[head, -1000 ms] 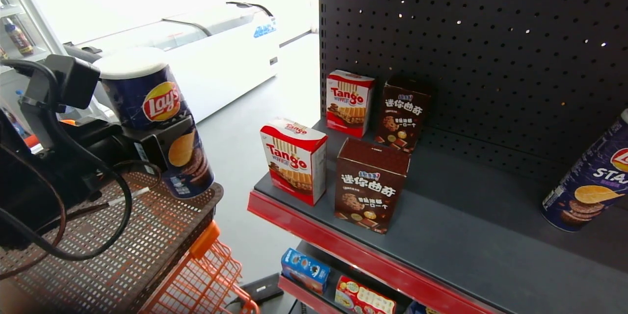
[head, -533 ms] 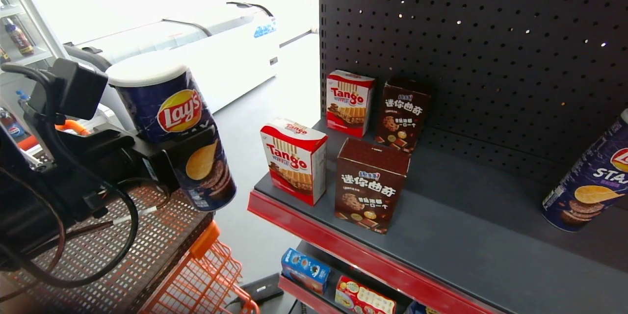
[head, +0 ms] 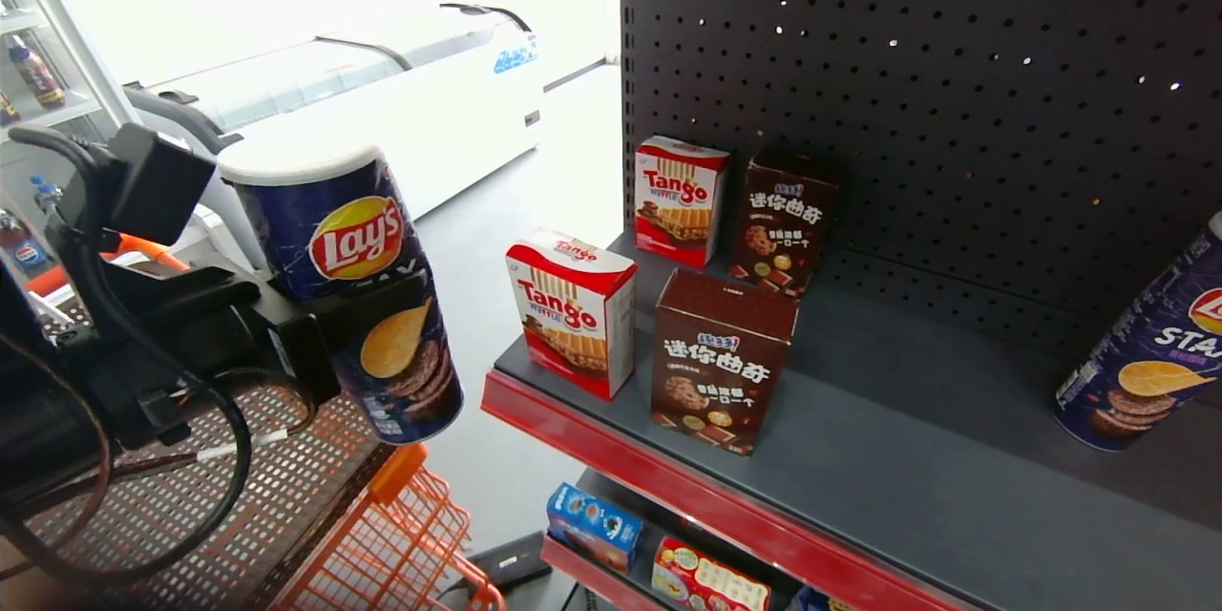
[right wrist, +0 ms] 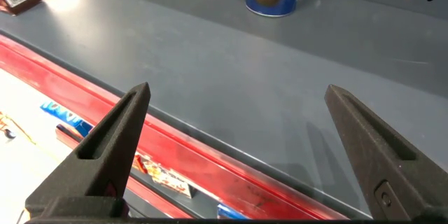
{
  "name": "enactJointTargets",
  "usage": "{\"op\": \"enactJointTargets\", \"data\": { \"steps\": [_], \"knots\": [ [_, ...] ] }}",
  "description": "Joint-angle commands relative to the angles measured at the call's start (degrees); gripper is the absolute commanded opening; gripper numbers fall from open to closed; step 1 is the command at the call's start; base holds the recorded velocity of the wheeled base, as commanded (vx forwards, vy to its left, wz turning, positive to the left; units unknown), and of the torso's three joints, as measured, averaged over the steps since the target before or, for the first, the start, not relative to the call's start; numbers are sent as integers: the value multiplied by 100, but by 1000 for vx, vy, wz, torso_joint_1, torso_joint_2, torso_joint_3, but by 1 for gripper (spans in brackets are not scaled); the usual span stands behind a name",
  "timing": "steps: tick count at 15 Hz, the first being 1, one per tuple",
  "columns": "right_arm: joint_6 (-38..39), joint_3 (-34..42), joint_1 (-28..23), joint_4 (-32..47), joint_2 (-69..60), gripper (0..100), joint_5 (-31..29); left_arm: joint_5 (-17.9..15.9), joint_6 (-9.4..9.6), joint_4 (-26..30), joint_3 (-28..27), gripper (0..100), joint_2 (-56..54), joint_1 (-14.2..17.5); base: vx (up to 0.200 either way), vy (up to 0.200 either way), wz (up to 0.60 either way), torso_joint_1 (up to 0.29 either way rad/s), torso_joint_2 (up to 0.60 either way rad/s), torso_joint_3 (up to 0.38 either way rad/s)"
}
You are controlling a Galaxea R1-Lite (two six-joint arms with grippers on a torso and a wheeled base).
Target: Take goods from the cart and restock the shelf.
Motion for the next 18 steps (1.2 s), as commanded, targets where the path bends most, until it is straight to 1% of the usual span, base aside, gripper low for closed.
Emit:
{"op": "enactJointTargets", "data": {
  "steps": [1, 2, 3, 5, 7, 8, 11, 14, 16, 18],
  "knots": [
    [-1, 10, 4, -1, -1, 100, 0, -419, 6, 195, 99, 0, -487, 73, 0, 0, 0, 0, 0, 0],
    [-1, 1, 4, -1, -1, 100, 0, -823, 6, 142, 310, 0, -584, -6, 0, 0, 0, 0, 0, 0],
    [-1, 1, 4, -1, -1, 100, 0, -999, 24, 125, 460, 0, -663, -59, 0, 0, 0, 0, 0, 0],
    [-10, 1, 4, -1, -1, 100, 0, -1043, 15, 107, 592, 0, -698, -358, 0, 0, 0, 0, 0, 0],
    [-1, 1, 4, -1, -1, 100, 0, -1096, 6, 116, 539, 0, -628, -533, 0, 0, 0, 0, 0, 0],
    [-1, 1, 4, -1, -1, 100, 0, -1184, 6, 107, 504, 0, -514, -551, 0, 0, 0, 0, 0, 0],
    [-10, 1, 4, 7, -1, 100, 9, -1650, 15, 125, 381, 0, -364, -595, 0, 0, 0, 0, 0, 0],
    [-10, 1, 4, -1, -1, 100, 9, -1966, 24, 116, 275, 0, -268, -621, 0, 0, 0, 0, 0, 0],
    [-10, 1, 4, -1, -1, 100, 9, -2238, 32, 107, 240, 0, -259, -639, 0, 0, 0, 0, 0, 0],
    [-10, 1, 4, -1, -1, 100, 9, -2467, 41, 107, 249, 0, -259, -656, 0, 0, -600, 2, 2, 5]
  ]
}}
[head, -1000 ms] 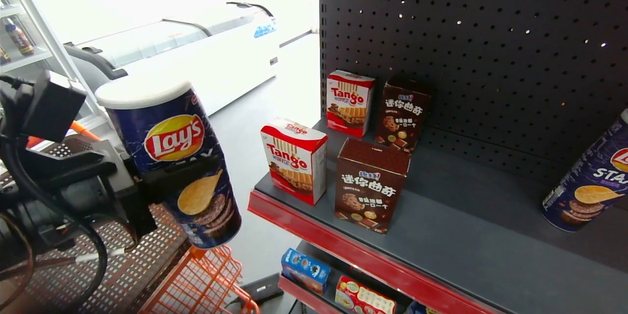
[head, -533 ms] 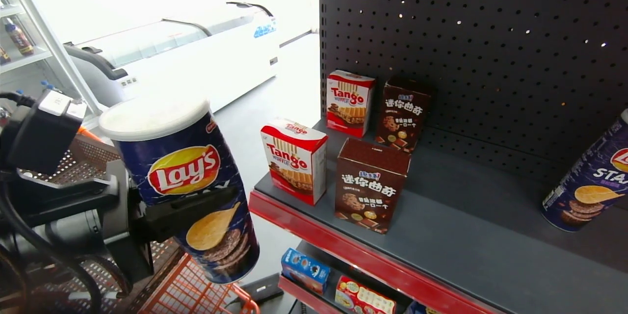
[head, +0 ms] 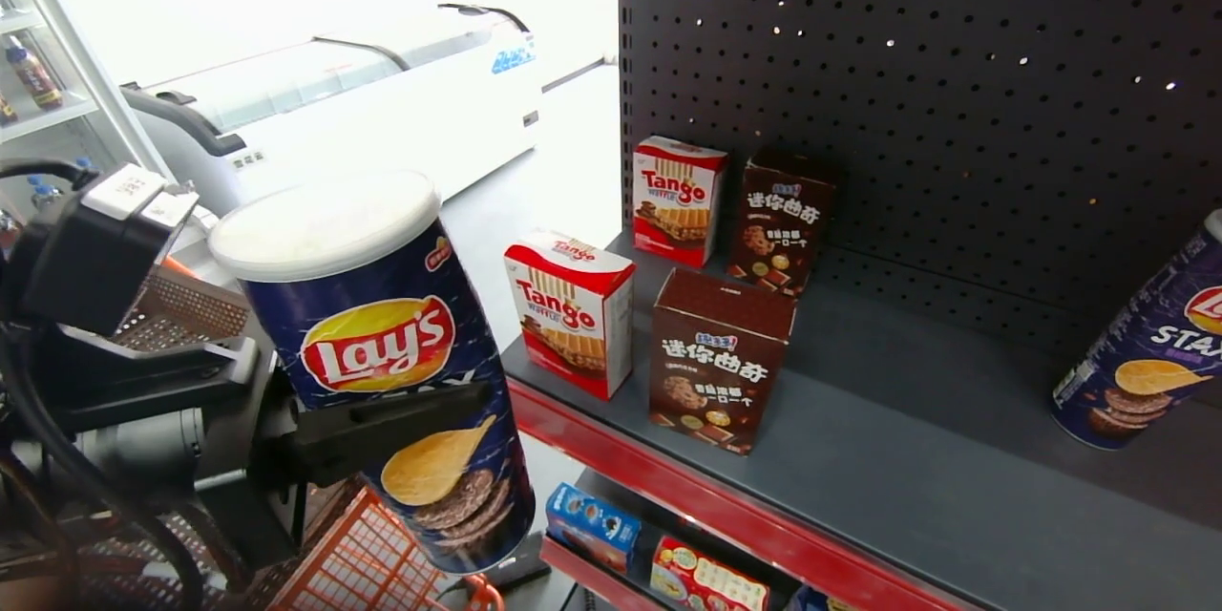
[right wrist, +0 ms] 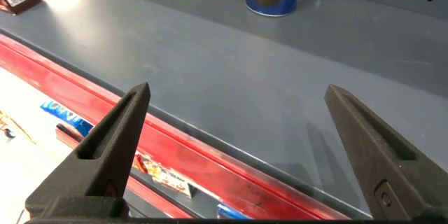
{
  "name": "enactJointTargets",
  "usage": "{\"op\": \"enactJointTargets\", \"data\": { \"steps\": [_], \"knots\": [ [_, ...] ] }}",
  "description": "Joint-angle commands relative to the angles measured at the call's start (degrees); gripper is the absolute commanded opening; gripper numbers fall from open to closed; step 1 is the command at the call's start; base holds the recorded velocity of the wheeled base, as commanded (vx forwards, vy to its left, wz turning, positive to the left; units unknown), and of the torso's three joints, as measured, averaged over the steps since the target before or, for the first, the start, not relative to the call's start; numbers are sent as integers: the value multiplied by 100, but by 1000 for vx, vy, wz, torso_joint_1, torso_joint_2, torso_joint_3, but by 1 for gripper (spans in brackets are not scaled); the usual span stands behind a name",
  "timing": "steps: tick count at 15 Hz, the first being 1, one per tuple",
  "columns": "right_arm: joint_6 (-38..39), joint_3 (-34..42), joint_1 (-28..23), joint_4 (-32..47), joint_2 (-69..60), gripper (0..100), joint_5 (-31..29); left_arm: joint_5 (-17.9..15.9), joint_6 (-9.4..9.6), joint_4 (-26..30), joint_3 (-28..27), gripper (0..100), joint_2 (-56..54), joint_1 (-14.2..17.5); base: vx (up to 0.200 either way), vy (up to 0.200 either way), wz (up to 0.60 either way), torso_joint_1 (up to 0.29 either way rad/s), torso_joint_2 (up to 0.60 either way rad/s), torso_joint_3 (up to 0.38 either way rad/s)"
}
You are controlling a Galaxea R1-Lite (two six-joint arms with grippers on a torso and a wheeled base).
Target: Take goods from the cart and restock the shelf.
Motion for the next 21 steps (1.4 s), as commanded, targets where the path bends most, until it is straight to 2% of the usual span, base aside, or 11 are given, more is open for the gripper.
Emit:
{"op": "enactJointTargets", "data": {
  "steps": [1, 6, 10, 17, 19, 21],
  "knots": [
    [-4, 1, 4, -6, -1, 100, 1, -119, 2, -5, -12, 0, 31, -50, 0, 0, -600, -7, 2, 2],
    [-4, 1, 4, -6, -1, 100, 1, -224, 2, -5, -232, 0, 119, -358, 0, 0, -600, 1, 3, 1],
    [-4, 1, 4, -6, -1, 100, 1, -233, -7, -14, -223, 0, 110, -367, 0, 0, -600, 1, 4, 2],
    [-4, 1, 4, -6, -1, 100, 1, -242, -7, -14, -188, 0, 102, -340, 0, 0, 0, 0, 0, 0],
    [-4, 1, 4, -6, -1, 100, -7, -242, -7, -14, -162, 0, 102, -340, 0, 0, -600, 2, 0, 2],
    [-4, 1, 4, -6, -1, 100, -7, -242, -15, -84, -171, 0, 110, -349, 0, 0, 0, 0, 0, 0]
  ]
}}
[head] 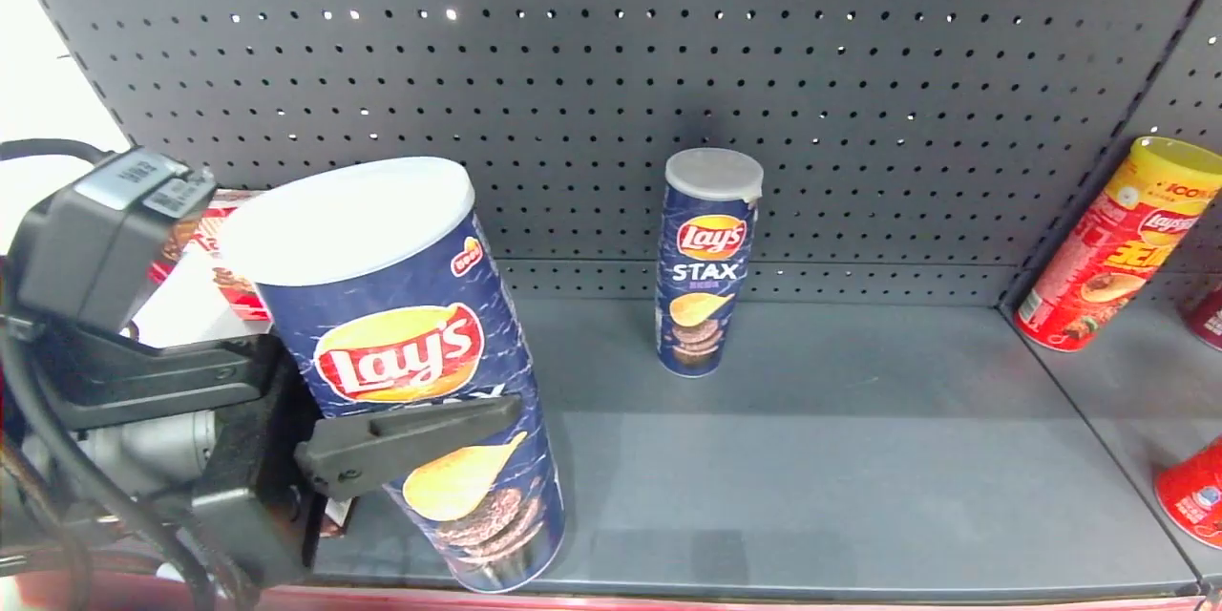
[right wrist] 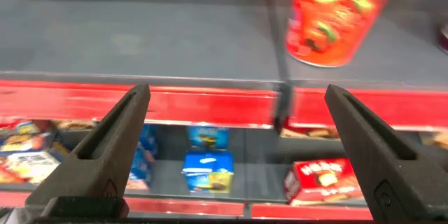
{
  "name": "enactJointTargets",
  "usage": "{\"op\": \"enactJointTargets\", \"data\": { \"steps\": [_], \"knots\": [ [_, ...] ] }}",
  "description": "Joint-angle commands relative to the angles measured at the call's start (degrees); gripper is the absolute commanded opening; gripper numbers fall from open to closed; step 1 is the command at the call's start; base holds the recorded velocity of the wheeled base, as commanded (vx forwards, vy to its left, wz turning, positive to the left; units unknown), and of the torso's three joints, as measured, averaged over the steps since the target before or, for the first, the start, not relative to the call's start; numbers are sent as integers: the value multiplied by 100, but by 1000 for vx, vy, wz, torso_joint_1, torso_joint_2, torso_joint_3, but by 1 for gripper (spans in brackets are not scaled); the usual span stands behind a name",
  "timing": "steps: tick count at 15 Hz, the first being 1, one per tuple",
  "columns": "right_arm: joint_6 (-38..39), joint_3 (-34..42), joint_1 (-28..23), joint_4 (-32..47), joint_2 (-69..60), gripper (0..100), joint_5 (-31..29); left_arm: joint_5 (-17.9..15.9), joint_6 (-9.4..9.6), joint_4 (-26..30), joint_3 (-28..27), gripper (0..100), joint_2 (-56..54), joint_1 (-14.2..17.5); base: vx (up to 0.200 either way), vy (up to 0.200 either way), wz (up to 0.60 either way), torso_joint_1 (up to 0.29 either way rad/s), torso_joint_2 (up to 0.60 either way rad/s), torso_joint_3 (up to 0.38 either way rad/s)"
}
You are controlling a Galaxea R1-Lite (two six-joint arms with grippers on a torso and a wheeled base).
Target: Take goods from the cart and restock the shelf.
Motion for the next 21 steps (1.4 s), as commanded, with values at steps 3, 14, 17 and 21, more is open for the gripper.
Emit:
{"op": "enactJointTargets", "data": {
  "steps": [3, 14, 17, 21],
  "knots": [
    [-2, 1, 4, -9, -1, 100, 0, -3, -1, -21, -21, 0, 34, 2, 0, 0, 0, 0, 0, 0],
    [-301, -43, 48, -35, 69, 100, 316, -179, -18, -495, 199, 0, 34, 46, 0, 0, 0, 0, 0, 0],
    [7, -2530, 241, 114, 2416, 100, 1617, -47, -62, -452, 137, 0, 8, 46, 0, 0, 0, 0, 0, 0],
    [-380, -3075, 610, 105, 3453, 100, 2162, 111, -71, -320, -250, 0, 131, 46, 0, 0, 0, 0, 0, 0]
  ]
}}
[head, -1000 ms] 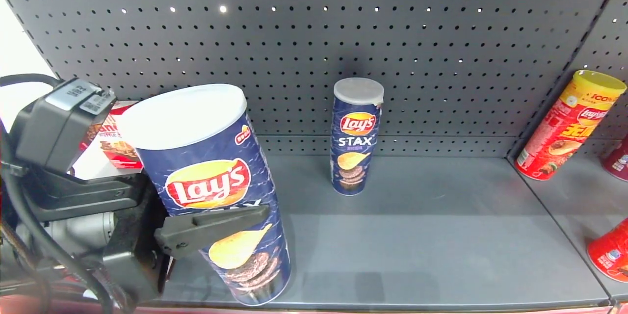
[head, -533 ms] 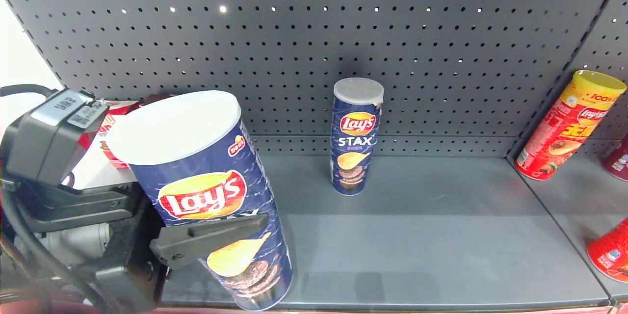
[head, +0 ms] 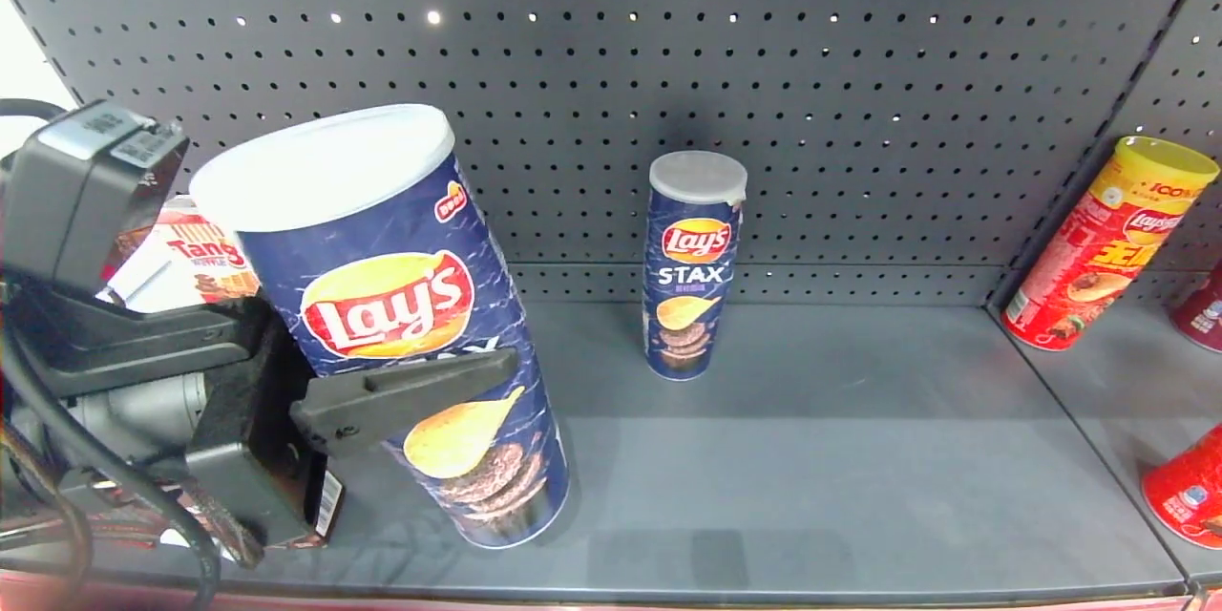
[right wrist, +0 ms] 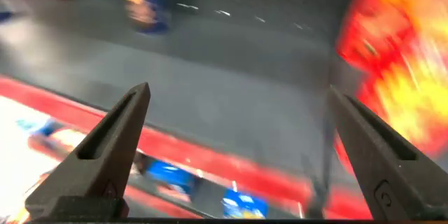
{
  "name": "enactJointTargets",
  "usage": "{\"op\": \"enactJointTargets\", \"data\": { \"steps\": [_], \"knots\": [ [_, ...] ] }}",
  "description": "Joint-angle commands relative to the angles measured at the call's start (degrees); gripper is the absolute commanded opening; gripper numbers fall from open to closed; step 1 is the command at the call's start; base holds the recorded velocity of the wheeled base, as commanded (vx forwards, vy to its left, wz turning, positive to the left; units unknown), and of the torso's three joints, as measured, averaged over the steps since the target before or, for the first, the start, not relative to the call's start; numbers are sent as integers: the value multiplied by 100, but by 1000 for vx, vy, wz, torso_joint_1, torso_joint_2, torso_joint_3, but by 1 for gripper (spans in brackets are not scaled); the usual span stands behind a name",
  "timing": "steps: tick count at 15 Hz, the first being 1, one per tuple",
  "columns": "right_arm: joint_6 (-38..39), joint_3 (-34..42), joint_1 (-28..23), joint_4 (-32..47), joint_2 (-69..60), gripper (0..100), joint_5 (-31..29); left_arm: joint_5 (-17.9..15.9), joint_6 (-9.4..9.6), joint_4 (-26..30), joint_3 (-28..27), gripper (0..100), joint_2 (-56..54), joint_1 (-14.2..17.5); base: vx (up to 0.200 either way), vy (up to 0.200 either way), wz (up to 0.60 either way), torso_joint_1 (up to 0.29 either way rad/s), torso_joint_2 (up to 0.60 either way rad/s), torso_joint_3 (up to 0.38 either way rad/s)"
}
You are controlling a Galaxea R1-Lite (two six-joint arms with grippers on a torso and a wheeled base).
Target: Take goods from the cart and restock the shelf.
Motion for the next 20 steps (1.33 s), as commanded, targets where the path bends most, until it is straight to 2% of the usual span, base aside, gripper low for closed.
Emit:
{"op": "enactJointTargets", "data": {
  "steps": [1, 3, 5, 6, 8, 9, 11, 16, 19, 20],
  "knots": [
    [-226, -737, 648, -99, 1638, 100, 258, -1, 8, 500, -423, 0, 52, -18, 0, 0, 0, 0, 0, 0],
    [-270, -755, 1114, -433, 2025, 100, 197, -10, 17, 1423, -871, 0, -89, -26, 0, 0, 0, 0, 0, 0],
    [-278, -860, 1210, -477, 2403, 100, 135, -10, 70, 2337, -1135, 0, -317, -70, 0, 0, 0, 0, 0, 0],
    [-270, -931, 1281, -477, 2666, 100, 127, -27, 140, 2478, -1108, 0, -344, -70, 0, 0, 0, 0, 0, 0],
    [-305, -1045, 1492, -661, 3115, 100, 127, -27, 202, 2478, -1038, 0, -353, -61, 0, 0, 0, 0, 0, 0],
    [-428, -1036, 1694, -1435, 3660, 100, 91, -36, 202, 2469, -1056, 0, -344, -35, 0, 0, 0, 0, 0, 0],
    [-454, -1098, 1764, -2059, 4275, 100, 118, -45, 202, 2460, -1108, 0, -335, -9, 0, 0, 0, 0, 0, 0],
    [-463, -1801, 1896, -2120, 5110, 100, 179, -45, 184, 2443, -1143, 0, -335, 0, 0, 0, 0, 0, 0, 0],
    [-727, -2029, 1922, -2595, 5690, 100, 214, -62, 184, 2443, -1196, 0, -317, -9, 0, 0, 0, 0, 0, 0],
    [-867, -2065, 1826, -3289, 6147, 100, 891, -115, 184, 2434, -1205, 0, -291, -18, 0, 0, 0, 0, 0, 0]
  ]
}}
